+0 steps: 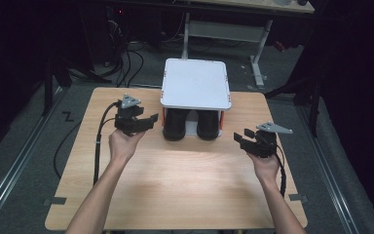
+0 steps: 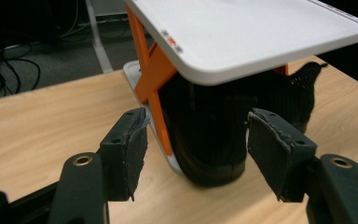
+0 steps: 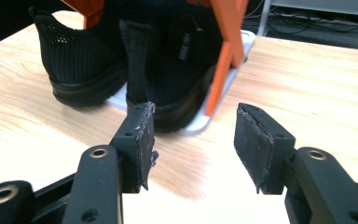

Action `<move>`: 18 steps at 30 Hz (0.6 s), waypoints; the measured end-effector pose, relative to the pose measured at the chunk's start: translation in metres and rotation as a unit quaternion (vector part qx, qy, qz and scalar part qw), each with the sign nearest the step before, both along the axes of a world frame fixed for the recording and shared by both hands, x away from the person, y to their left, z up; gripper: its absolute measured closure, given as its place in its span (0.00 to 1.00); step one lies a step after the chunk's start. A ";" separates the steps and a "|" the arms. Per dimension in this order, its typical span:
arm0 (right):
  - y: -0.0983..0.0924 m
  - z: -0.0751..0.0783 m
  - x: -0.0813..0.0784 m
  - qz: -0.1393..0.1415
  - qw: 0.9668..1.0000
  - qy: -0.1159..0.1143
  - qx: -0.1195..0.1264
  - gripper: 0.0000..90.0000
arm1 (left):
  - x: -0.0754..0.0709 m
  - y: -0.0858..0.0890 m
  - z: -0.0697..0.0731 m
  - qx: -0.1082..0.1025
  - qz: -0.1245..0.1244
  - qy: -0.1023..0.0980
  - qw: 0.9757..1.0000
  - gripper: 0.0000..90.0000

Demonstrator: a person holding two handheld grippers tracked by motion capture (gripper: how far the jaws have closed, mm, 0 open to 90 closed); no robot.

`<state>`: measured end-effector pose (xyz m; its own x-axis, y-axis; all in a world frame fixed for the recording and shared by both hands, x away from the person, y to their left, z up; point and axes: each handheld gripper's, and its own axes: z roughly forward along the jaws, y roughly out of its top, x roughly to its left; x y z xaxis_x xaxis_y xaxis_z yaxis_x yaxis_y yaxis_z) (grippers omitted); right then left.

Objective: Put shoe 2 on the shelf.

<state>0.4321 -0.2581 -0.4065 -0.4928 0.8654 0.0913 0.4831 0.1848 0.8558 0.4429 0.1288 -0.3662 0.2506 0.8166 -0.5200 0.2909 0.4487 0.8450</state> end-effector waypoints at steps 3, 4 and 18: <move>-0.010 -0.003 -0.008 -0.003 1.000 -0.004 0.001 0.52 | -0.016 0.007 -0.005 -0.010 0.005 -0.007 1.000 0.42; -0.013 -0.005 -0.011 -0.004 1.000 -0.004 0.003 0.52 | -0.022 0.010 -0.006 -0.012 0.006 -0.008 1.000 0.42; -0.040 -0.029 -0.036 -0.013 1.000 0.003 0.017 0.49 | -0.072 0.037 -0.048 -0.036 0.006 0.004 0.999 0.42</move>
<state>0.3960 -0.2981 -0.4355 -0.4693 0.8744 0.1235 0.4925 0.1430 0.8585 0.3711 0.1662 -0.4139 0.2373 0.7793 -0.5800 0.2911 0.5125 0.8078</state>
